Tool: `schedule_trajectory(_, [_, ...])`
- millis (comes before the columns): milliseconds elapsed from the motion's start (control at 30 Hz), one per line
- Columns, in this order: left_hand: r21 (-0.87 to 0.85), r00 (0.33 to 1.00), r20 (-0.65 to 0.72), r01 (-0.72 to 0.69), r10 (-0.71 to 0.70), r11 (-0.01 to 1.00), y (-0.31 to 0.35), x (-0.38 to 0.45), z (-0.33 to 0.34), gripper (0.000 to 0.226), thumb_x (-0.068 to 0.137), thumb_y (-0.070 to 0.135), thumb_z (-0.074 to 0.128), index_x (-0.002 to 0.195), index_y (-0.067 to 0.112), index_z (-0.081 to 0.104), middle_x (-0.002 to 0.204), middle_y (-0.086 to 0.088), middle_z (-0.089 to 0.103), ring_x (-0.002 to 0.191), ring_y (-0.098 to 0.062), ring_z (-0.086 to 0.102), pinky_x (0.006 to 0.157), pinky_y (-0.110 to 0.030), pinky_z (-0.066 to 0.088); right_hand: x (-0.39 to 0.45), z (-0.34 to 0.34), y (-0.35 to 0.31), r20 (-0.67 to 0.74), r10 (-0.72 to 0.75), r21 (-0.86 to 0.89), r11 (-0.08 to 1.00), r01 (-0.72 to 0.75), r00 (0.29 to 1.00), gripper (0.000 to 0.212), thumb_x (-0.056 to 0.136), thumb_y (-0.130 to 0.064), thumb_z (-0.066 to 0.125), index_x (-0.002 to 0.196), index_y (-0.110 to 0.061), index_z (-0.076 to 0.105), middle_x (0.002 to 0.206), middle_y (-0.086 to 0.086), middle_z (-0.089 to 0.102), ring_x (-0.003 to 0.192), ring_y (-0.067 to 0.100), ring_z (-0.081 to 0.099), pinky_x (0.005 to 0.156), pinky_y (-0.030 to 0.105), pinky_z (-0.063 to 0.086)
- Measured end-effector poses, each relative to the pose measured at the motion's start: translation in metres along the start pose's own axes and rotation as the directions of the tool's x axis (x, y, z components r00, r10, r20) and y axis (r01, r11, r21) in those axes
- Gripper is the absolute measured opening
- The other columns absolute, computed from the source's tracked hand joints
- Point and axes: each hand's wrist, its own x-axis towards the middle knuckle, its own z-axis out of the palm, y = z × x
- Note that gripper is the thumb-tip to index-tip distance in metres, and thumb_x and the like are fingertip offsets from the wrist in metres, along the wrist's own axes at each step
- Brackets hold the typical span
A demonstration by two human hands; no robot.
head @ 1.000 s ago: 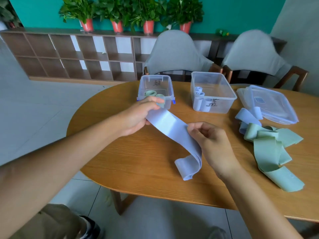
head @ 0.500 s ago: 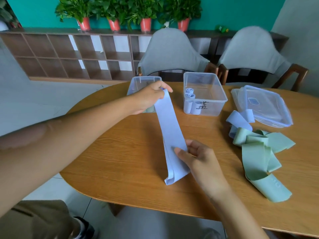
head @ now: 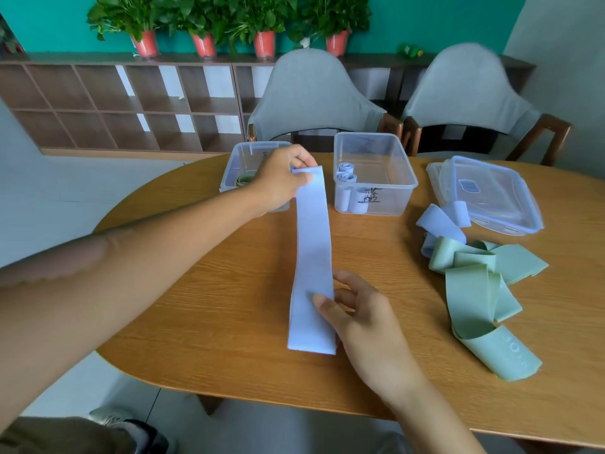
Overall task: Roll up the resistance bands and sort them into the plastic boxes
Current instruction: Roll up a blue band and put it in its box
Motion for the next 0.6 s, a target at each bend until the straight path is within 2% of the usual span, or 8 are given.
schedule_trajectory(67, [-0.004,1.0,-0.014,-0.001,0.001,1.0,0.001,0.003,0.004,0.01,0.095,0.003,0.062,0.102,0.01,0.065,0.091,-0.001,0.066,0.071,-0.009,0.062,0.052,-0.015,0.051,0.0,0.002,0.004,-0.036,0.016,-0.067,0.998,-0.018,0.999,0.031,0.097,-0.009,0.062,0.125,-0.021,0.055,0.08,0.008,0.073,0.058,0.019,0.067,0.053,0.028,0.051])
schedule_trajectory(100, [0.005,1.0,-0.006,-0.003,0.003,1.0,0.0,0.003,0.007,0.01,0.095,0.002,0.062,0.1,0.01,0.065,0.09,0.001,0.065,0.07,-0.008,0.061,0.053,-0.015,0.051,0.001,0.002,0.007,-0.059,0.035,-0.085,0.996,-0.04,0.998,0.033,0.097,-0.007,0.062,0.126,-0.02,0.055,0.081,0.009,0.072,0.055,0.021,0.066,0.052,0.026,0.049])
schedule_trajectory(200, [0.046,0.999,0.031,-0.015,0.013,0.999,-0.008,0.003,0.018,0.01,0.093,0.002,0.064,0.099,0.01,0.066,0.089,0.002,0.064,0.079,-0.014,0.064,0.059,-0.022,0.056,0.001,0.004,0.012,-0.111,0.087,-0.162,0.981,-0.104,0.99,0.039,0.094,-0.006,0.063,0.13,-0.02,0.053,0.085,0.004,0.073,0.055,0.019,0.069,0.055,0.025,0.049])
schedule_trajectory(267, [0.091,0.998,0.056,-0.017,0.012,0.996,-0.015,0.001,0.025,0.011,0.092,0.002,0.065,0.099,0.01,0.066,0.088,0.001,0.065,0.081,-0.018,0.066,0.064,-0.031,0.061,-0.001,0.002,0.012,-0.106,0.054,-0.317,0.945,-0.085,0.993,0.039,0.094,-0.011,0.064,0.128,-0.025,0.053,0.078,-0.001,0.073,0.055,0.014,0.068,0.057,0.018,0.047])
schedule_trajectory(367, [0.194,0.998,0.052,-0.05,0.041,0.98,-0.021,0.001,0.031,0.012,0.091,0.003,0.065,0.096,0.014,0.066,0.089,0.001,0.067,0.082,-0.014,0.066,0.07,-0.039,0.061,-0.002,-0.004,0.009,-0.093,0.028,-0.444,0.893,-0.067,0.995,0.034,0.094,-0.014,0.064,0.123,-0.03,0.054,0.074,-0.004,0.071,0.05,0.012,0.065,0.055,0.011,0.046])
schedule_trajectory(533, [0.339,0.996,-0.063,-0.044,0.069,0.94,-0.019,0.008,0.027,0.012,0.093,0.003,0.063,0.097,0.014,0.066,0.094,-0.001,0.068,0.086,-0.017,0.064,0.072,-0.033,0.056,0.0,-0.009,0.008,-0.028,0.05,-0.454,0.889,-0.057,0.998,0.042,0.094,-0.017,0.065,0.133,-0.029,0.053,0.079,-0.004,0.069,0.05,0.011,0.063,0.059,0.012,0.047])
schedule_trajectory(600, [0.353,0.997,-0.047,-0.042,0.063,0.935,-0.02,0.01,0.025,0.012,0.092,0.004,0.064,0.096,0.015,0.066,0.093,0.0,0.069,0.087,-0.018,0.065,0.072,-0.032,0.056,0.0,-0.009,0.007,0.016,0.043,-0.477,0.878,-0.03,0.999,0.045,0.094,-0.018,0.065,0.135,-0.032,0.052,0.08,-0.005,0.069,0.051,0.008,0.063,0.062,0.012,0.048])
